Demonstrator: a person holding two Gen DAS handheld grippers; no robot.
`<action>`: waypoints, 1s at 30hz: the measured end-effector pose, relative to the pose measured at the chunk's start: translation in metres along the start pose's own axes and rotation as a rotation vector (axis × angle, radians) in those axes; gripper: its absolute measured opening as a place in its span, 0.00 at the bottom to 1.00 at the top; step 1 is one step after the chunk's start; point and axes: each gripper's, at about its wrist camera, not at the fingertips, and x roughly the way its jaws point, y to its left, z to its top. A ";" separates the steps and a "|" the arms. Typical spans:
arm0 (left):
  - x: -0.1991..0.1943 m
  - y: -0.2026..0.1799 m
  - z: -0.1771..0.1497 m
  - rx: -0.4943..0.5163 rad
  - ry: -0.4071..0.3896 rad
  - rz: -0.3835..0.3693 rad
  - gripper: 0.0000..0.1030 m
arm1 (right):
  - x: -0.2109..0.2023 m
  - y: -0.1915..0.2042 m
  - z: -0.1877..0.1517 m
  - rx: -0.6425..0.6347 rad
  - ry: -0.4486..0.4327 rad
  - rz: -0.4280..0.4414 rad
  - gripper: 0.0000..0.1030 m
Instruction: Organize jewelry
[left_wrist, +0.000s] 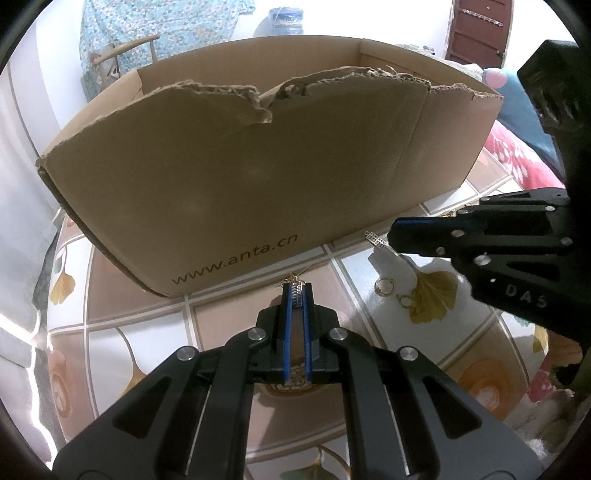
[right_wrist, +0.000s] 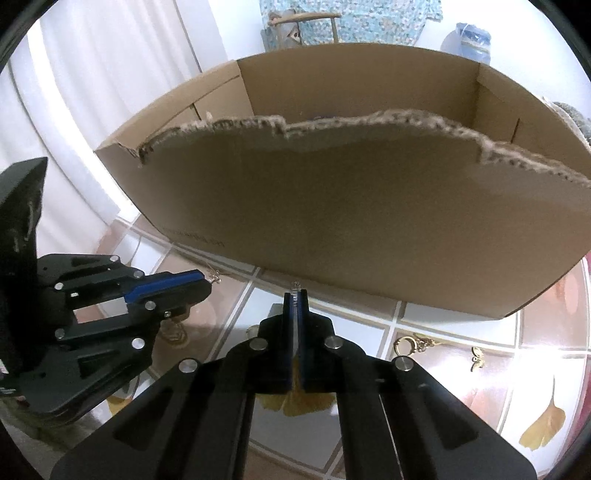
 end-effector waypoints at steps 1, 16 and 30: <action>0.000 0.000 0.000 -0.001 0.000 0.000 0.04 | -0.001 0.000 0.001 0.001 -0.002 0.000 0.02; 0.001 -0.001 0.001 0.001 -0.001 0.000 0.04 | 0.014 0.002 0.005 0.015 0.003 -0.040 0.21; 0.002 -0.003 -0.001 -0.005 -0.007 -0.006 0.04 | 0.008 -0.002 -0.001 0.062 -0.002 -0.032 0.05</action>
